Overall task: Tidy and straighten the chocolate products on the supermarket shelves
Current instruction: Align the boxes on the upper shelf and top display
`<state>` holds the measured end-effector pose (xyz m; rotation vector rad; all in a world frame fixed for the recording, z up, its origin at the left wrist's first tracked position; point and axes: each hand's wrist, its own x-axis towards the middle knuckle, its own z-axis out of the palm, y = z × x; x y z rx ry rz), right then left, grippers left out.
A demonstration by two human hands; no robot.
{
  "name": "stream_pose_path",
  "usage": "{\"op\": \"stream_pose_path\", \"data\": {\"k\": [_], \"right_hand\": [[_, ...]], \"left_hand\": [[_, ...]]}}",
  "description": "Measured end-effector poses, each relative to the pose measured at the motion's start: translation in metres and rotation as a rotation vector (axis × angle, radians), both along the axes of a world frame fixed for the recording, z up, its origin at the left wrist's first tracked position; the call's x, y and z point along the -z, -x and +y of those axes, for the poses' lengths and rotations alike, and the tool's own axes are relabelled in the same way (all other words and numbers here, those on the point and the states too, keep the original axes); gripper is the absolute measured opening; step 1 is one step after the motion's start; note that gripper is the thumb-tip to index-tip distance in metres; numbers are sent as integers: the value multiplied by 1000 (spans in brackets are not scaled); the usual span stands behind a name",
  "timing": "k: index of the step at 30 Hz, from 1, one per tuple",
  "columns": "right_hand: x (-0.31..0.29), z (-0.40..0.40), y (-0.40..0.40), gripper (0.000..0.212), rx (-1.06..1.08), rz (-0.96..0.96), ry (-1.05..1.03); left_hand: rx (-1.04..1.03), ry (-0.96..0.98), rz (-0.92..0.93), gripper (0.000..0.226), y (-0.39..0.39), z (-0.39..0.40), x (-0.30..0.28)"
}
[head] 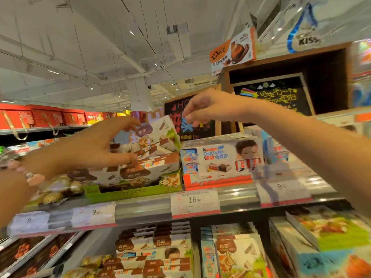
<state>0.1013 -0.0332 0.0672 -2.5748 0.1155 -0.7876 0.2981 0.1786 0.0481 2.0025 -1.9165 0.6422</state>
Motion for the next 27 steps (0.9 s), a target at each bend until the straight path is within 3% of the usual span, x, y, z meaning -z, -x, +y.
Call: {"op": "stream_pose_path", "data": {"k": [3, 9, 17, 21, 27], "right_hand": [[-4, -22, 45, 17, 46, 28, -47], [-7, -65, 153, 15, 184, 56, -5], [4, -117, 270, 4, 353, 222, 127], [12, -139, 301, 9, 463, 333, 256], [30, -158, 316, 21, 531, 352, 429]], "left_hand": [[77, 46, 32, 55, 38, -38, -1], [255, 53, 240, 48, 120, -121, 0], [458, 16, 212, 39, 215, -194, 2], [317, -96, 95, 43, 242, -215, 7], [132, -46, -19, 30, 259, -225, 16]]}}
